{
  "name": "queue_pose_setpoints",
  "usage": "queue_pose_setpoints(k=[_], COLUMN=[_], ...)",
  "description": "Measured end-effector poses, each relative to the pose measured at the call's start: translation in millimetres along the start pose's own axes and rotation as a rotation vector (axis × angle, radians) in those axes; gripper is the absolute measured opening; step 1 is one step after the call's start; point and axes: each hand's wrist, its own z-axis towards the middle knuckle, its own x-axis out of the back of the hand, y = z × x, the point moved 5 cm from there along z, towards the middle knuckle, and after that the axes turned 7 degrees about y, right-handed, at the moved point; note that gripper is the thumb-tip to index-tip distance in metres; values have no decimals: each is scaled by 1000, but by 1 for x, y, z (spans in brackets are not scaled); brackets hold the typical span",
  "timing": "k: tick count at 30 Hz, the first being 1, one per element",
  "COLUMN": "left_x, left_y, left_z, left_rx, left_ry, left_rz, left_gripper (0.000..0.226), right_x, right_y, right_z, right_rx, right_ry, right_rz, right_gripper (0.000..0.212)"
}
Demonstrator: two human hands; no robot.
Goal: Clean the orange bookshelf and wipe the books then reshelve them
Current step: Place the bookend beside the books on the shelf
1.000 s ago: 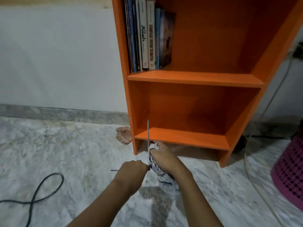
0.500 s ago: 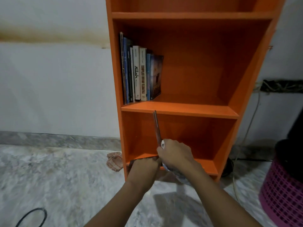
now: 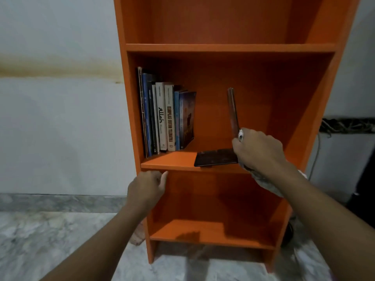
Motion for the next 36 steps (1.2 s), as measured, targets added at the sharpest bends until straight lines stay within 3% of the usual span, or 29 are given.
queue_pose_setpoints(k=[4, 7, 14, 18, 22, 26, 29, 32, 34, 36], left_x=[24, 36, 24, 14, -6, -25, -35, -48, -53, -54], left_y=[28, 45, 57, 67, 82, 85, 79, 74, 71, 69], left_z=[49, 82, 122, 138, 147, 159, 164, 165, 166, 167], left_rx=[-72, -47, 182, 331, 552, 708, 745, 734, 726, 715], left_ry=[84, 55, -71, 64, 254, 352, 397, 378, 393, 417], left_rz=[-36, -171, -324, -316, -314, -290, -195, -134, -163, -214], left_gripper=[33, 26, 73, 91, 108, 114, 113, 115, 116, 113], right_x=[-29, -41, -56, -65, -85, -107, -121, -129, -128, -130], right_y=[9, 5, -4, -5, 4, 11, 7, 0, -4, -2], right_z=[24, 34, 40, 57, 76, 88, 99, 103, 106, 106], right_rx=[-46, -111, -218, -227, -252, -352, -284, -194, -151, -114], right_ry=[48, 24, -95, -134, -229, -368, -352, -307, -241, -207], right_rz=[-3, 52, 42, 32, 20, 235, 232, 251, 211, 205], right_gripper=[25, 35, 38, 27, 31, 31, 20, 23, 14, 19])
